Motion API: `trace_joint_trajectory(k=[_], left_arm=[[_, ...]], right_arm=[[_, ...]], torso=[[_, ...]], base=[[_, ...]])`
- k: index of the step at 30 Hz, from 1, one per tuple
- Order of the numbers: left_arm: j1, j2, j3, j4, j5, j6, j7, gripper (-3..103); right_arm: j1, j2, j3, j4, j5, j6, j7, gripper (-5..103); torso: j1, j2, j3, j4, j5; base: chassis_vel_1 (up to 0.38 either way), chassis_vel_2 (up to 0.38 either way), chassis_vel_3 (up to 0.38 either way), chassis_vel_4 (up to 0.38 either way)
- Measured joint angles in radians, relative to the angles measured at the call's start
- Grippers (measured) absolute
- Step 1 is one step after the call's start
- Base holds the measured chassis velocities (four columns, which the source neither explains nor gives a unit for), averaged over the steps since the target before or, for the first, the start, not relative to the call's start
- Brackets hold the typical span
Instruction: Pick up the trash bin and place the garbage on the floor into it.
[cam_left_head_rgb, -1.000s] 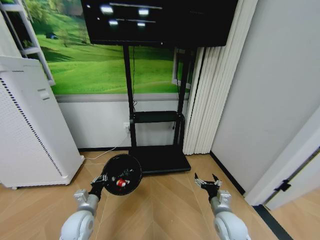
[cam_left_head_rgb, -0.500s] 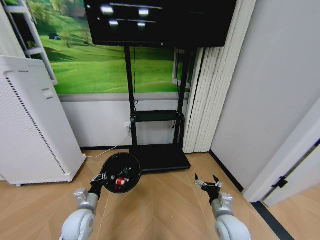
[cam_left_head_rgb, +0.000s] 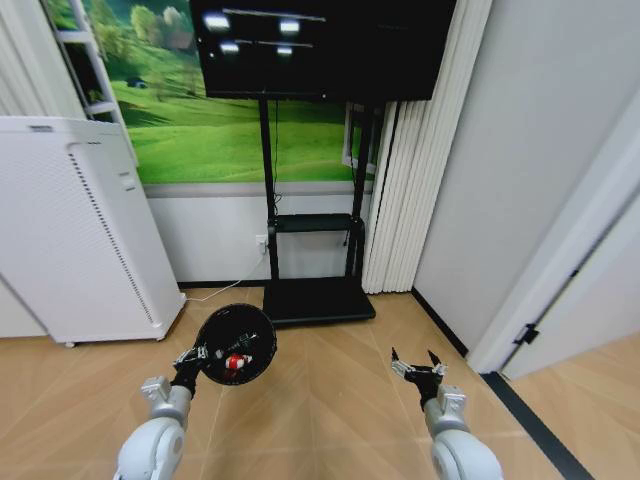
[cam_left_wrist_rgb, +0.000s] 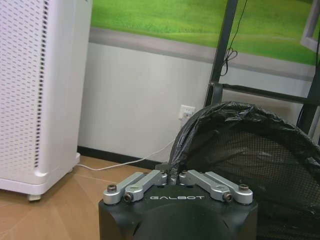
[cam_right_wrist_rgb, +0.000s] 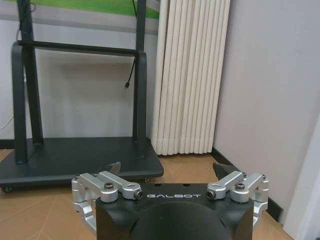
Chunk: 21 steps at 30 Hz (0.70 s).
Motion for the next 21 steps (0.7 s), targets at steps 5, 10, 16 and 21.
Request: trace_joint_trajectory(k=[5,10,16,21], left_arm=[[-0.005,0.003,-0.002,0.005,-0.003,-0.001,0.000,4],[-0.007,0.003,-0.013,0.012,-0.006,-0.006,0.002,4],[-0.007,0.001,-0.027,0.018,-0.010,-0.008,0.009,4],[-0.006,-0.001,-0.039,0.023,-0.012,-0.014,0.012,4]], right_arm=[[0.000,-0.001,0.003,-0.008,-0.019,-0.006,-0.023,100],[0.004,0.001,0.001,-0.018,-0.034,-0.017,-0.055,100],[0.015,0.000,-0.007,-0.022,-0.036,-0.028,-0.058,100],[0.024,-0.002,-0.019,-0.022,-0.035,-0.038,-0.056,100]], torso=[[0.000,0.000,0.000,-0.0001,0.0000],[0.000,0.000,0.000,-0.0001,0.0003],[0.000,0.000,0.000,-0.0002,0.0006],[0.000,0.000,0.000,0.0001,-0.0001]], base=[[0.427,-0.177,-0.446,0.183],[0.350,0.028,-0.360,-0.017],[0.219,0.191,-0.224,-0.232],[0.213,0.264,-0.182,-0.286]])
